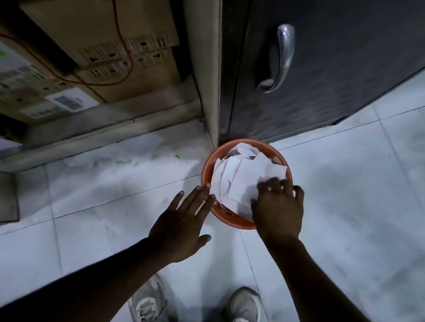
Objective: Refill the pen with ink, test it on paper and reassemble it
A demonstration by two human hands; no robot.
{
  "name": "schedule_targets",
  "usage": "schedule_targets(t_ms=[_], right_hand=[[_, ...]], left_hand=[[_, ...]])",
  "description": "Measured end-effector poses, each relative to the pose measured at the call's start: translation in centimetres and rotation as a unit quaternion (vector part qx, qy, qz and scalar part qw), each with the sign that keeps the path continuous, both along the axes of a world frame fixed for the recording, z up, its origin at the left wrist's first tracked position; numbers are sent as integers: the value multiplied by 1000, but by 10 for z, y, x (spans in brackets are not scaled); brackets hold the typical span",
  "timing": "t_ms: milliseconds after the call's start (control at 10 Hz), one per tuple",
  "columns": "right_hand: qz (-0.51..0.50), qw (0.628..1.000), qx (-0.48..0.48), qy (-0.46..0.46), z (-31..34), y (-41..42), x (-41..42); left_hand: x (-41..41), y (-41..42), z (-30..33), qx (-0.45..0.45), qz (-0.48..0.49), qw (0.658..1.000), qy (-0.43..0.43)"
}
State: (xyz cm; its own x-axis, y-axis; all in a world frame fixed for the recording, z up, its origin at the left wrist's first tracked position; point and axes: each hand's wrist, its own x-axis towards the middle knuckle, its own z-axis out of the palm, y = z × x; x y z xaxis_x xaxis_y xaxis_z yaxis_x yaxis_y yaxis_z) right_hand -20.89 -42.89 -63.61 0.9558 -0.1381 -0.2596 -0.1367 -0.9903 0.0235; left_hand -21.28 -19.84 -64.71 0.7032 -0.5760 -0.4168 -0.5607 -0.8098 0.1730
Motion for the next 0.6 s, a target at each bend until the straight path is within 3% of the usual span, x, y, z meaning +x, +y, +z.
schedule_targets(t_ms=[100, 300, 600], right_hand=[[6, 999, 1, 46, -6, 3, -4], [21, 999, 28, 34, -13, 3, -8], [-4, 998, 40, 51, 57, 0, -31]], left_hand=[[0, -2, -4, 10, -2, 1000, -5], [1, 1, -8, 19, -26, 999, -30], [14, -4, 64, 38, -37, 998, 19]])
